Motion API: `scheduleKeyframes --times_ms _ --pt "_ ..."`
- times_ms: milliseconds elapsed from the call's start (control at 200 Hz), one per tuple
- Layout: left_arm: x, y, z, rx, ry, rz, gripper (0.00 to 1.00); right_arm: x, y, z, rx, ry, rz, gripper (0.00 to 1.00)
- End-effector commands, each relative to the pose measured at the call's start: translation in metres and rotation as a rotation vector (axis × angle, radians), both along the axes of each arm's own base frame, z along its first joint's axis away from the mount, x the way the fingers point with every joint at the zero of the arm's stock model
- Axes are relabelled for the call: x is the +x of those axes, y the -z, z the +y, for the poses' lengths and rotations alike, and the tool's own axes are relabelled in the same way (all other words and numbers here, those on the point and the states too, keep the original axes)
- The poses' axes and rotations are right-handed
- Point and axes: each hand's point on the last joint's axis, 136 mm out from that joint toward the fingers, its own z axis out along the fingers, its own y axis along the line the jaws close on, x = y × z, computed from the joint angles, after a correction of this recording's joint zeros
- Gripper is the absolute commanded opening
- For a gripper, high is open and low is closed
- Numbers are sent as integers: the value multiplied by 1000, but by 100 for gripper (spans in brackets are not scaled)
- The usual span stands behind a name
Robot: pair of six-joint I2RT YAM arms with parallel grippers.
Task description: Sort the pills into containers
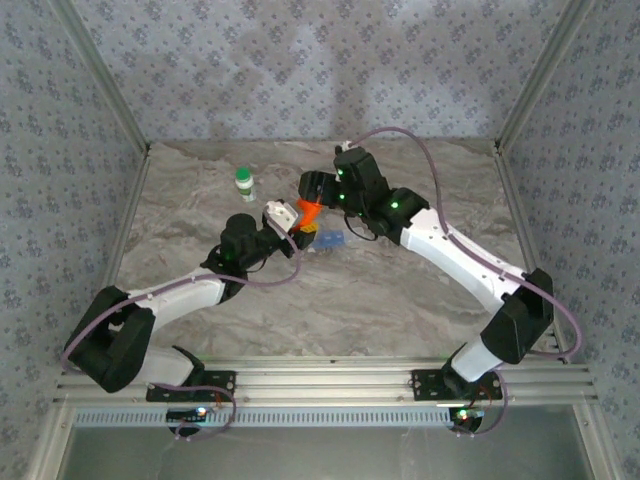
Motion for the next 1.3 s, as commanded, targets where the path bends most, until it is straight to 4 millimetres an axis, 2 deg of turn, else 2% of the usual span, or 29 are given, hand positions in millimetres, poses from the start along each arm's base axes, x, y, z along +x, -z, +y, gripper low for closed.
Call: scheduleKeyframes --times_ms 0,130,395,615,960,1294 --pt "3 -15 -3 -32 -2 -45 0 0 -7 7 31 -5 10 77" --pt "2 -16 -3 -31 -3 -47 0 2 -5 9 38 -4 15 70" --pt "4 -19 -1 -30 -18 -60 0 1 0 10 52 24 33 65" --pt "5 -20 0 -37 -22 -64 0 2 1 8 50 40 26 57" --pt "7 -23 0 -51 -34 -68 0 0 5 9 64 47 34 62" --pt "7 -25 -1 -67 -29 -65 0 0 4 10 82 48 28 59"
